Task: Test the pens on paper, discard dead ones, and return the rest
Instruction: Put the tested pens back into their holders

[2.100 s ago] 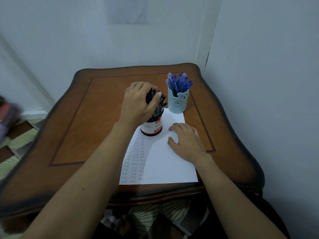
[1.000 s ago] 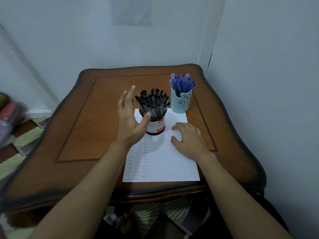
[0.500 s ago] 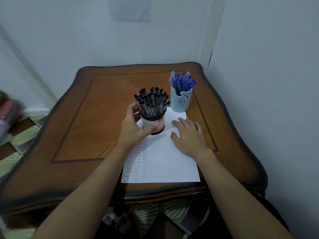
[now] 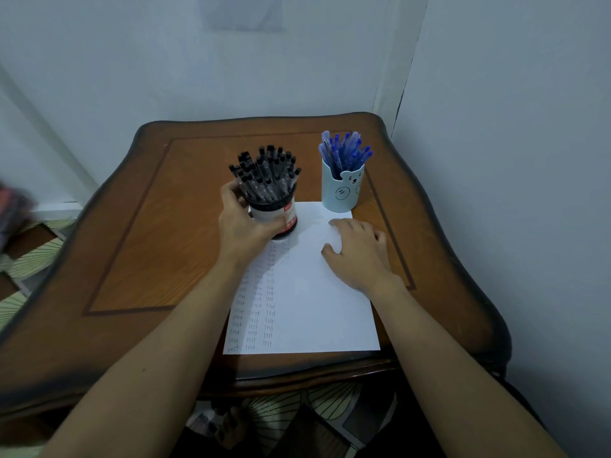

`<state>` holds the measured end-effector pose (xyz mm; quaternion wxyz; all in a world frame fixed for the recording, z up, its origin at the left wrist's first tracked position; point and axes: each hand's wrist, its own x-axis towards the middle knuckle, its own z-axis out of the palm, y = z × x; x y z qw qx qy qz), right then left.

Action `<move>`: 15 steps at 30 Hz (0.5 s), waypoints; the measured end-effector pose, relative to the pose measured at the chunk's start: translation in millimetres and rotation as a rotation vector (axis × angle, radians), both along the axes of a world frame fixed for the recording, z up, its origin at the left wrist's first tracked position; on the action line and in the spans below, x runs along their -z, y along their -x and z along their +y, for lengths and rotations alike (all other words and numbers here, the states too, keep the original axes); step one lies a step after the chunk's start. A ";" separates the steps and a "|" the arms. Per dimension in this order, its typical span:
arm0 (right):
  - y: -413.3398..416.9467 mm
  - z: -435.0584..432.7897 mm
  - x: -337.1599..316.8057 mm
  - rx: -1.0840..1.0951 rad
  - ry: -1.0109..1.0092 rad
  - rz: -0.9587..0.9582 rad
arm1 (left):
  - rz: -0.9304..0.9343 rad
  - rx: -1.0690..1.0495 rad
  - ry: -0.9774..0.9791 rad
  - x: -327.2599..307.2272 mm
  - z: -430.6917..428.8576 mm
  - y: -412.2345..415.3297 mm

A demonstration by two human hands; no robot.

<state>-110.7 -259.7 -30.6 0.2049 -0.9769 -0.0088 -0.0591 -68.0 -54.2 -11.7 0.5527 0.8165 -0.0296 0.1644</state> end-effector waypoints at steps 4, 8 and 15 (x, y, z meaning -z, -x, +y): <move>-21.3 0.8 3.0 0.128 -0.419 -0.263 | -0.031 -0.082 0.032 -1.6 3.1 -17.2; -48.7 -1.0 2.3 0.121 -0.626 -0.347 | -0.040 -0.144 0.034 1.8 4.0 -33.5; -73.4 -3.1 6.0 0.130 -0.783 -0.370 | -0.053 -0.191 0.040 4.1 3.9 -51.4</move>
